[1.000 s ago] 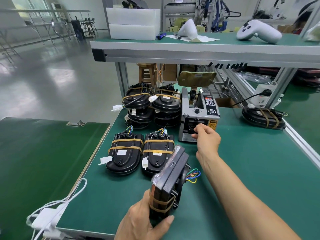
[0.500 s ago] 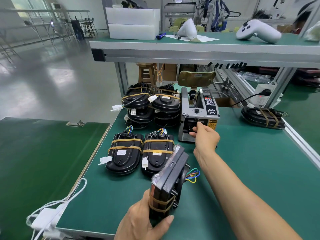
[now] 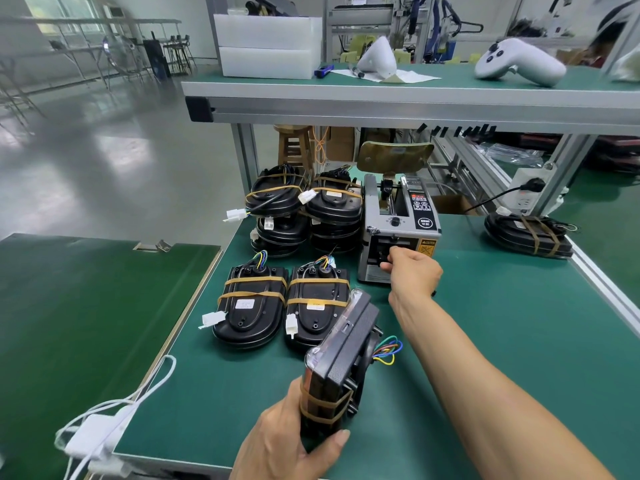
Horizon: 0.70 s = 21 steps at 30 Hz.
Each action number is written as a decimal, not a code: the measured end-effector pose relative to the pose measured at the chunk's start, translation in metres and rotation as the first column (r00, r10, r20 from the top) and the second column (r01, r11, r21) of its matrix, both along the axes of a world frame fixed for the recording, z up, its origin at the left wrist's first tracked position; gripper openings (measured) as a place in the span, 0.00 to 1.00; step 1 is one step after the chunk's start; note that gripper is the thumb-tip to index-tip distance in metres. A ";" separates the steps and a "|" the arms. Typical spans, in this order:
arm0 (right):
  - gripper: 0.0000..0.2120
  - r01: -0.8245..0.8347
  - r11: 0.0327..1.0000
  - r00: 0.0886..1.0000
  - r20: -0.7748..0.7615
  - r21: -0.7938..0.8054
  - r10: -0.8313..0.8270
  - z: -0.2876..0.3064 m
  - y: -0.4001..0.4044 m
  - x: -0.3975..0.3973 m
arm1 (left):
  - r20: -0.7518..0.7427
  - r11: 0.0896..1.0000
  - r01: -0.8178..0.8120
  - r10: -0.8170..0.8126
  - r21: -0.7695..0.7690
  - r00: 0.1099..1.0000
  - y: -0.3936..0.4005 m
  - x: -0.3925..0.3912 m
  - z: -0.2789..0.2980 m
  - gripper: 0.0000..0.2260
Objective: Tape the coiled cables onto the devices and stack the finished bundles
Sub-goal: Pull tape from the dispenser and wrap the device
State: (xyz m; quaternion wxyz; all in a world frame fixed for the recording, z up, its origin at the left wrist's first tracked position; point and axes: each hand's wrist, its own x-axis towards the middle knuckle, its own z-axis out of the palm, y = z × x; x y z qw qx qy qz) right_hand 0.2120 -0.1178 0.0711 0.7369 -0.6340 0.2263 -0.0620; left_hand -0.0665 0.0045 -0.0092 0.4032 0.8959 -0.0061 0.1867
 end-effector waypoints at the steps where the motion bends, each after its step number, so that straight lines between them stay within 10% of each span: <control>1: 0.05 0.008 1.000 1.000 -0.010 -0.009 -0.008 0.001 0.000 0.001 | 0.002 1.000 -0.002 0.002 0.002 1.000 0.000 0.000 0.000 0.44; 12: 0.06 0.014 0.998 1.000 0.022 -0.063 -0.013 0.001 0.001 -0.005 | -0.001 0.999 -0.023 0.023 0.026 1.000 -0.001 -0.001 0.001 0.44; 21: 0.08 -0.392 0.913 0.899 0.258 0.110 0.355 0.019 -0.056 -0.090 | -0.007 0.999 -0.038 0.039 0.028 0.999 0.000 -0.002 -0.002 0.41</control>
